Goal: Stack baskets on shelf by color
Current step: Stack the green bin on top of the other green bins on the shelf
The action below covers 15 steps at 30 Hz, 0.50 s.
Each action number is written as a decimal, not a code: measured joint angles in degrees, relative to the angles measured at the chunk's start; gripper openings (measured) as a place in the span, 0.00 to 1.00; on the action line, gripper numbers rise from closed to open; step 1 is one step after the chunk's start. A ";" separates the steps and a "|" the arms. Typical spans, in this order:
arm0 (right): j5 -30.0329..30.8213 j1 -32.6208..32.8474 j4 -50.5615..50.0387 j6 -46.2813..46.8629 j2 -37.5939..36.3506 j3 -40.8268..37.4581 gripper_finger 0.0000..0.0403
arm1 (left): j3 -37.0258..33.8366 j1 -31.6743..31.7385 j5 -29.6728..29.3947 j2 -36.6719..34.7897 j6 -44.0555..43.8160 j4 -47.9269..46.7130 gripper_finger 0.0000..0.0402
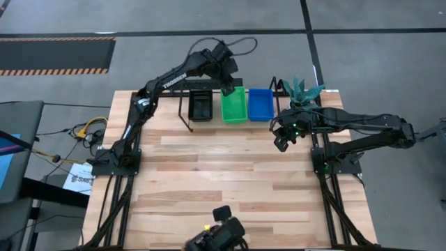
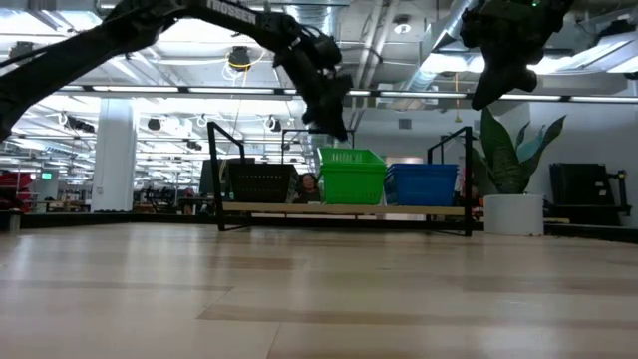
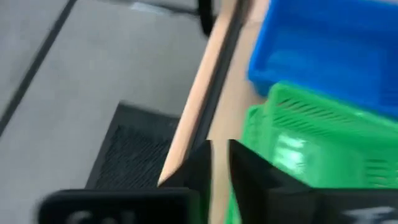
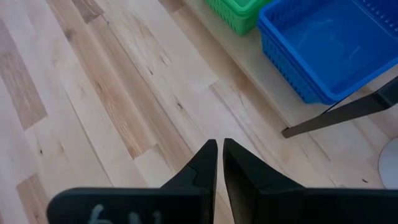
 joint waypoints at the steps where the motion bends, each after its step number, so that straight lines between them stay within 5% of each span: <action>1: 0.00 0.00 -0.02 0.00 0.00 0.00 0.13 | -0.02 -0.52 -2.17 0.71 -0.37 0.09 0.06; 9: 0.00 0.00 -0.09 -0.35 0.00 0.00 0.13 | -0.03 -4.95 -17.89 5.38 0.11 2.82 0.02; 15: 0.01 0.01 -0.48 -0.39 0.00 0.00 0.13 | 0.02 -5.01 -19.38 6.58 0.86 3.53 0.01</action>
